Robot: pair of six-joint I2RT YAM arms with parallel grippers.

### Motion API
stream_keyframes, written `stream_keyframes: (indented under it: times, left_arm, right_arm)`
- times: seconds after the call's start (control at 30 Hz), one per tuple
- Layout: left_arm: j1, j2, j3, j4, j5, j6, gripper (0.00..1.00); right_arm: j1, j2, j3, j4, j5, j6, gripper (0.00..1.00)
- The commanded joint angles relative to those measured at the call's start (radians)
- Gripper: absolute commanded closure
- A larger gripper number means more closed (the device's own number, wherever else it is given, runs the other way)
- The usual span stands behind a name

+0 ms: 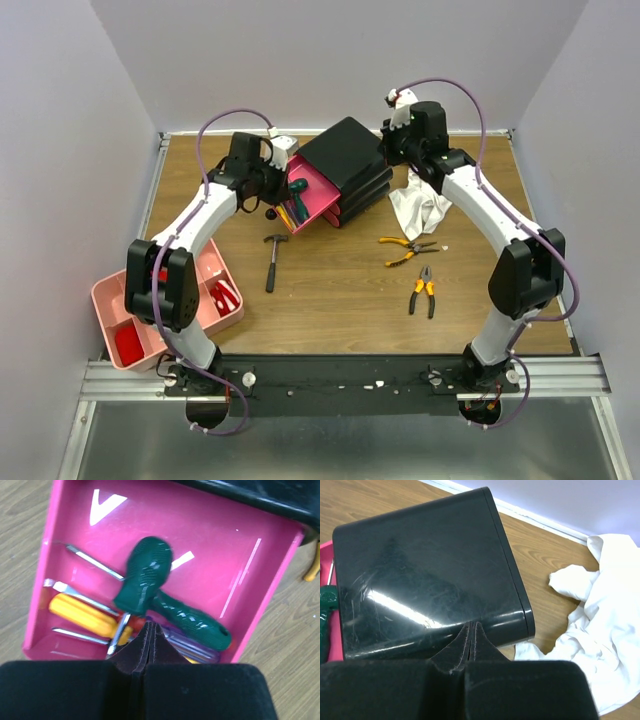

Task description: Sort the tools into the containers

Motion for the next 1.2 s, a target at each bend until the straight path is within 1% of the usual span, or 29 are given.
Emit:
stream_keyframes:
  times: [0.0,0.1,0.13,0.47,0.63,0.77,0.87,1.0,1.17]
  left_arm:
    - [-0.054,0.002,-0.011,0.020,-0.008,0.002,1.00]
    - [-0.074,0.028,0.012,0.029,-0.044,-0.004,1.00]
    - [-0.079,0.036,0.023,0.031,-0.078,-0.006,1.00]
    - [-0.083,0.125,0.164,0.064,-0.219,-0.006,1.00]
    - [-0.091,0.163,0.221,0.075,-0.210,-0.014,1.00]
    - [-0.092,0.159,0.255,0.077,-0.127,-0.034,1.00]
    - [-0.092,0.097,0.239,0.058,-0.133,-0.027,1.00]
    - [-0.079,-0.017,0.131,0.040,-0.189,0.005,1.00]
    - [-0.066,-0.050,0.042,0.018,-0.221,0.035,1.00]
  right_arm:
    - [-0.005,-0.048,-0.043,0.033,0.027,0.017,0.99]
    - [-0.005,-0.053,-0.052,0.038,0.027,0.017,0.99]
    - [-0.005,-0.054,-0.053,0.039,0.029,0.017,0.99]
    - [-0.007,-0.070,-0.092,0.056,0.047,0.010,0.99]
    - [-0.005,-0.068,-0.101,0.061,0.050,0.012,0.99]
    - [-0.005,-0.064,-0.104,0.061,0.050,0.013,0.99]
    - [-0.005,-0.064,-0.101,0.059,0.047,0.015,0.99]
    - [-0.005,-0.058,-0.098,0.061,0.050,0.015,0.98]
    - [-0.005,-0.038,-0.078,0.055,0.038,0.023,0.99]
